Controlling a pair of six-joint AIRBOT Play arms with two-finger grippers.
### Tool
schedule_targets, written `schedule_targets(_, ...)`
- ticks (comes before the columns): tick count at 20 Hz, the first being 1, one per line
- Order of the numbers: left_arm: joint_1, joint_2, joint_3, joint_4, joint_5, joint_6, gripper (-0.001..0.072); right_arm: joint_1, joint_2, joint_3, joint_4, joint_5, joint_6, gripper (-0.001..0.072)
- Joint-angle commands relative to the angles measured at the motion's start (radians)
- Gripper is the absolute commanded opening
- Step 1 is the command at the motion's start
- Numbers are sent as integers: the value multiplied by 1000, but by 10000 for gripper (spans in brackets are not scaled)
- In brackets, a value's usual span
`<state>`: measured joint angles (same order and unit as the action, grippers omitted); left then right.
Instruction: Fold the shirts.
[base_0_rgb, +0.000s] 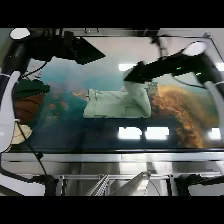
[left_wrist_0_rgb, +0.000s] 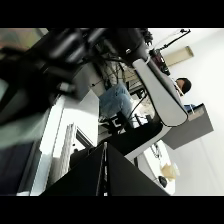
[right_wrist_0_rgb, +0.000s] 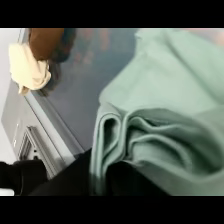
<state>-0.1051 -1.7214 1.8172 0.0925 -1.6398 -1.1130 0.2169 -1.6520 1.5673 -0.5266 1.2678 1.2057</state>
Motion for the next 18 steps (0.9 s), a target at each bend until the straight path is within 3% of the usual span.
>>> schedule_targets(1, 72, 119, -182, -7, -37, 70, 13, 255, -113, 1, 76, -257, -10, 509)
schedule_targets(3, 103, 171, -278, -8, -46, 100, 13, 297, -146, 1, 258, -318, -165, 503)
schedule_targets(5, 132, 222, -362, -9, -53, 137, 13, 257, -126, 2, 286, -246, -204, 504)
schedule_targets(7, 159, 276, -449, -9, -54, 190, 14, 156, -84, 1, 222, -91, -167, 462)
schedule_targets(8, 172, 300, -491, -9, -55, 203, 14, 92, -59, 1, 171, -18, -126, 384)
schedule_targets(12, 212, 380, -658, -9, -58, 249, 14, -148, 30, -27, -153, 83, 77, 398)
schedule_targets(14, 228, 414, -734, -9, -49, 269, 14, -228, 52, -98, -171, 82, 76, 399)
schedule_targets(15, 238, 425, -768, -9, -43, 274, 14, -258, 53, -130, -171, 77, 69, 418)
schedule_targets(16, 246, 428, -788, -10, -42, 275, 14, -288, 51, -165, -175, 57, 58, 551)
schedule_targets(17, 249, 428, -803, -10, -50, 275, 14, -313, 47, -198, -194, 27, 59, 606)
schedule_targets(18, 249, 428, -813, -11, -53, 275, 14, -334, 38, -222, -219, 5, 47, 605)
